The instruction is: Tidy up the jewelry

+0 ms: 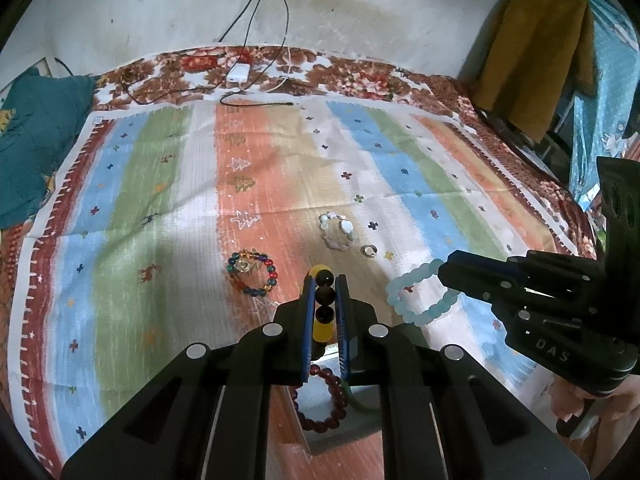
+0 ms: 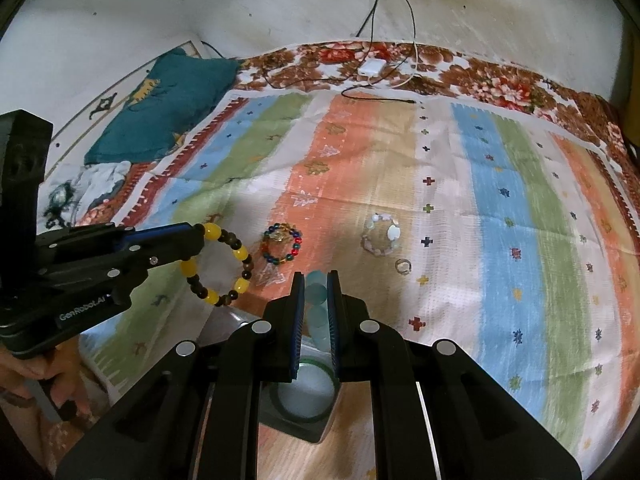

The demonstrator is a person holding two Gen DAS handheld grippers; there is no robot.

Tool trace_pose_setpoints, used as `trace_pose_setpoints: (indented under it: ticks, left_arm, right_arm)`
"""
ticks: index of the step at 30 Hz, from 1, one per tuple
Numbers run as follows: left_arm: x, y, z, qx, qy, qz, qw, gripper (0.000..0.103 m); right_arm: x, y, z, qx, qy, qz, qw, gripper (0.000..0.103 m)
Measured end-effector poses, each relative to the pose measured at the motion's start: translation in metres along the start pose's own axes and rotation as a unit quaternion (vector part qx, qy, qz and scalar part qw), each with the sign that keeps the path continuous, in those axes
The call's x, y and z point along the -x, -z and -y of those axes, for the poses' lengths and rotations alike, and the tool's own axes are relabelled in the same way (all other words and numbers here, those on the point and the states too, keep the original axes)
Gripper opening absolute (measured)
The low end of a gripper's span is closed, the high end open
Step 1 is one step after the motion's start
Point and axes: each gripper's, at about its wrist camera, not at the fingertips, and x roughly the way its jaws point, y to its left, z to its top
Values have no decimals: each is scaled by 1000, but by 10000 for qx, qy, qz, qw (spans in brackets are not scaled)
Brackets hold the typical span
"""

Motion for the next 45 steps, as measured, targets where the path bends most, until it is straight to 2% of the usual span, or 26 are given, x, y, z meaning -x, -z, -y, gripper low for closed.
trace_pose_setpoints:
  ticks: [9, 26, 28, 29, 30, 31, 34, 38, 41, 45]
  left_arm:
    - [11, 14, 10, -85, 87, 36, 9999, 9]
    - [9, 42, 23, -257, 80, -200, 9994, 10]
    - [8, 43, 21, -196, 57, -238, 9995, 17]
    - [7, 42, 18, -121, 27, -252, 9996, 30]
    - [8, 40, 16, -78, 12, -232, 9997, 37]
    - [9, 39, 13, -28, -27, -199, 9998, 37]
    - [9, 35, 1, 139, -264, -111, 9995, 44]
    - [5, 30, -13, 348, -392, -128, 9985, 52]
    - [1, 25, -21, 452, -438, -149, 9979, 59]
    - [-7, 19, -31, 562, -531, -226, 9967, 63]
  right_arm:
    - [10, 13, -10, 149, -18, -7, 9999, 12]
    - [10, 36, -12, 64, -297, -270, 9992, 12]
    - [6, 37, -8, -13, -196, -354, 9992, 14]
    - [6, 36, -6, -35, -144, -360, 9992, 16]
    - [6, 36, -4, -65, -107, -345, 9993, 24]
    - [6, 35, -3, -97, -78, -329, 9994, 32]
    - [5, 33, 6, -211, 43, -300, 9993, 35]
    - [0, 30, 14, -337, 133, -309, 9989, 40]
    - [-2, 25, 18, -389, 157, -278, 9987, 49]
    - [-6, 18, 25, -484, 201, -252, 9983, 57]
